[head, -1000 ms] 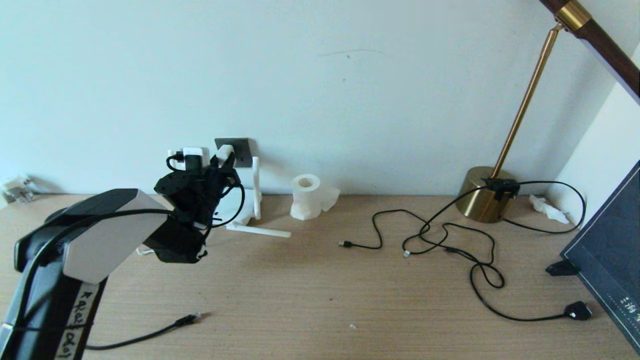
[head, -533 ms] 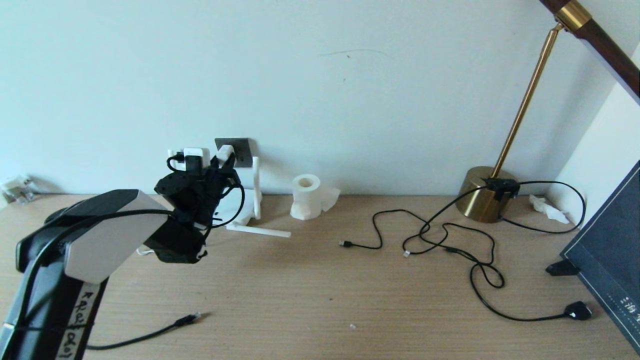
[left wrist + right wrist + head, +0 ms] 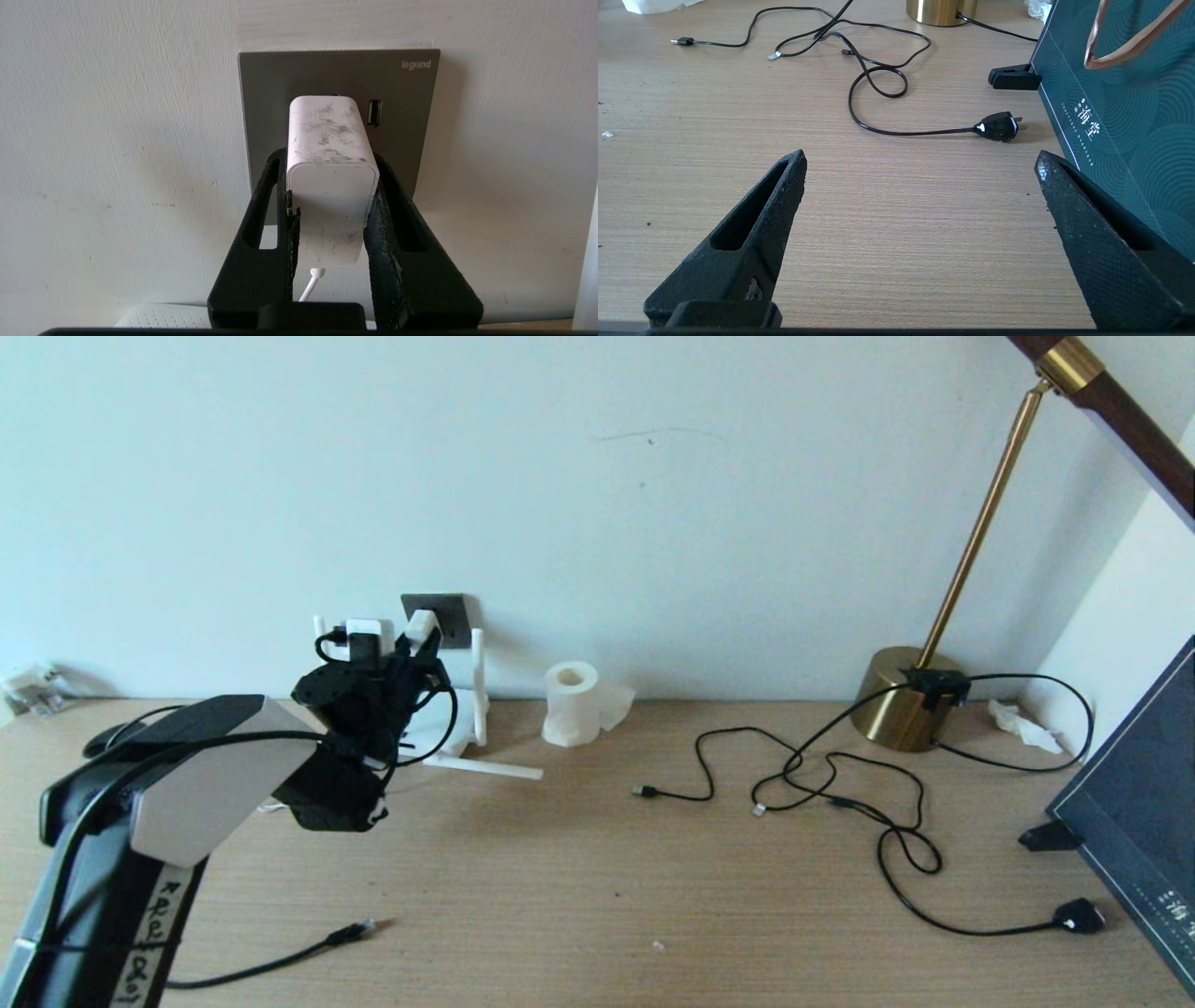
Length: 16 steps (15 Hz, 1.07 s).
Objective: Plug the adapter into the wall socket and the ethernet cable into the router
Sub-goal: Plug plug into socket
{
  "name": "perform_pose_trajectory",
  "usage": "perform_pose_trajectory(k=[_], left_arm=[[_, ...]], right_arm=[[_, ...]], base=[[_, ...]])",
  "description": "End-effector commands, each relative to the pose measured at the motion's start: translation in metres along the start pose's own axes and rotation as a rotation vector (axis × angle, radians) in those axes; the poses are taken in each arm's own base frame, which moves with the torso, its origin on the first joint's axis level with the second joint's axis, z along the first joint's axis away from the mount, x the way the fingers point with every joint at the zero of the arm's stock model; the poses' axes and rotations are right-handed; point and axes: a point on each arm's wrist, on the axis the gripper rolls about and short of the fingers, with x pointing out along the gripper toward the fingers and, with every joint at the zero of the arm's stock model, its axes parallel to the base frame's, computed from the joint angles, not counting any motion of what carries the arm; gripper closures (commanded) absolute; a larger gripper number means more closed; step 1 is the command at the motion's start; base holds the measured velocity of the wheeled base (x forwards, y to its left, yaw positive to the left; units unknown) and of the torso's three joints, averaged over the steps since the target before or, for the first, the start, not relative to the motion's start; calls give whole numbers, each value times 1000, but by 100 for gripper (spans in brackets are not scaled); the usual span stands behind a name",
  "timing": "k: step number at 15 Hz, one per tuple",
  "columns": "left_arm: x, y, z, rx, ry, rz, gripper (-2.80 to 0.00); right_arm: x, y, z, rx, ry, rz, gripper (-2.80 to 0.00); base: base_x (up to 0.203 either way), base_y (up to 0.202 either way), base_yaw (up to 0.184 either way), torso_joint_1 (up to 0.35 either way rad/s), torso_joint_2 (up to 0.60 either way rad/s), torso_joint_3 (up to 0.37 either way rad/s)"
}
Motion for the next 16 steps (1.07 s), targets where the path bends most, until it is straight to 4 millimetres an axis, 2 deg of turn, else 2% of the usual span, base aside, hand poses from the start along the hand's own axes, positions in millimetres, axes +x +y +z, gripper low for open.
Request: perform_pose_trajectory(k=[1, 4, 10, 16], left_arm=[[-2, 0, -7, 1, 9, -1, 0], [-2, -1, -10, 0, 14, -1, 0], [8, 0, -1, 5, -18, 2, 0], [8, 0, -5, 16, -3, 2, 0]], right_arm=[[0, 0, 0, 0, 1, 1, -280], [0, 0, 0, 0, 2, 0, -280], [0, 0, 0, 0, 0, 0, -280], [0, 0, 0, 0, 2, 0, -280]], base=[[0, 0, 0, 0, 0, 0], [0, 0, 0, 0, 0, 0], [0, 0, 0, 0, 0, 0], [0, 0, 0, 0, 0, 0]])
